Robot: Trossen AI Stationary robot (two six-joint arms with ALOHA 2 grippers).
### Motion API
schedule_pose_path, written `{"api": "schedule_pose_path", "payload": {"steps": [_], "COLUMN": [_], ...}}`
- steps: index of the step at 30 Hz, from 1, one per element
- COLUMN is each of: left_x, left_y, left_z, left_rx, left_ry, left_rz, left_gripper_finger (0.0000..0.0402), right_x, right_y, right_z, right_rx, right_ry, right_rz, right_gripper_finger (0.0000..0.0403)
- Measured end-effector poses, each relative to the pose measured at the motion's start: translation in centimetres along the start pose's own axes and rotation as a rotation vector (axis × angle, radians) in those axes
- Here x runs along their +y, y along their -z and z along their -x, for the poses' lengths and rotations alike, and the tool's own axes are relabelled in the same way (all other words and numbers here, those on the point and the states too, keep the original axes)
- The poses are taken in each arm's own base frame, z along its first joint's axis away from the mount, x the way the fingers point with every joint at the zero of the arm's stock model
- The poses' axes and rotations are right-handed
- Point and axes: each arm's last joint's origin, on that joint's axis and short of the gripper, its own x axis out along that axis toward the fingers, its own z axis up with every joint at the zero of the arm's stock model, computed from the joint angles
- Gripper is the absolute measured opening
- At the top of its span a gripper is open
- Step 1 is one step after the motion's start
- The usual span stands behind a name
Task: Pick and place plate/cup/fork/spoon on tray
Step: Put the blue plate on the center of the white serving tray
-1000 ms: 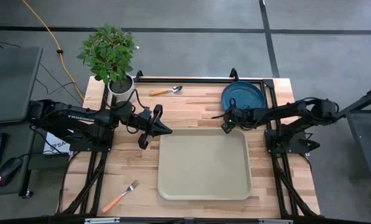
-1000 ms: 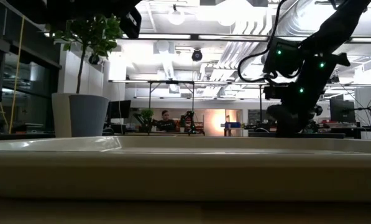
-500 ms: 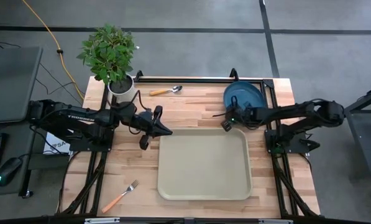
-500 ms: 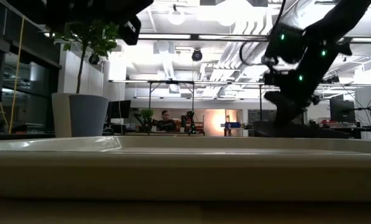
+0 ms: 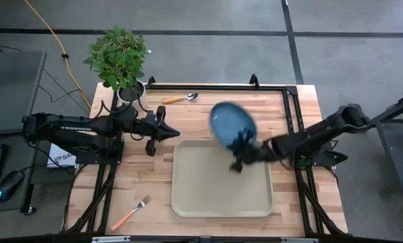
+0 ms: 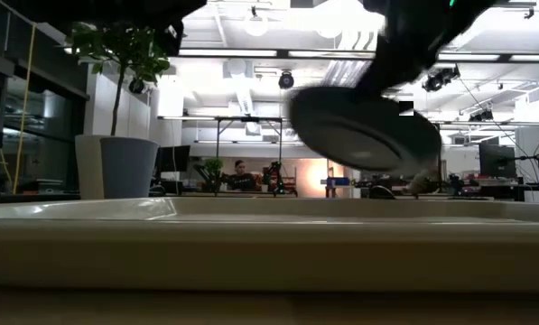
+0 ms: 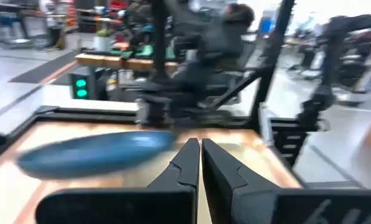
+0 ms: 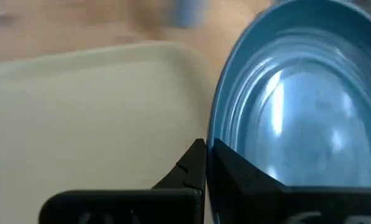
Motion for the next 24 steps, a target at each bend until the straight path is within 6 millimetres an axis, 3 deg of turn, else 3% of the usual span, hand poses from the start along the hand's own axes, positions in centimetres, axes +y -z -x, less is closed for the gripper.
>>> {"api": "schedule_pose_path", "payload": {"steps": [6, 10, 13, 18, 24], "left_x": [0.0, -0.1, -0.1, -0.4, -1.2], "left_y": [0.6, 0.7, 0.7, 0.8, 0.9], "left_z": [-0.3, -0.5, -0.5, -0.6, -0.7], "left_rx": [0.04, 0.046, 0.046, 0.05, 0.055], "left_ry": [-0.08, -0.082, -0.084, -0.069, -0.028], "left_rz": [-0.004, -0.003, 0.006, 0.032, 0.029], "left_gripper_finger": [0.0, 0.0001, 0.0, 0.0001, 0.0001], "right_x": [8.9, 12.6, 14.0, 14.6, 14.8], "right_y": [1.1, 2.2, 3.3, 5.4, 5.5], "right_z": [-1.1, -2.2, -3.5, -5.0, -5.2], "right_rx": [0.09, 0.146, 0.207, 0.321, 0.327], "right_ry": [-0.222, -0.234, -0.217, -0.168, -0.173], "right_rz": [0.216, 0.268, 0.27, 0.253, 0.211], "right_gripper_finger": [0.0001, 0.0001, 0.0, 0.0, 0.0]}}
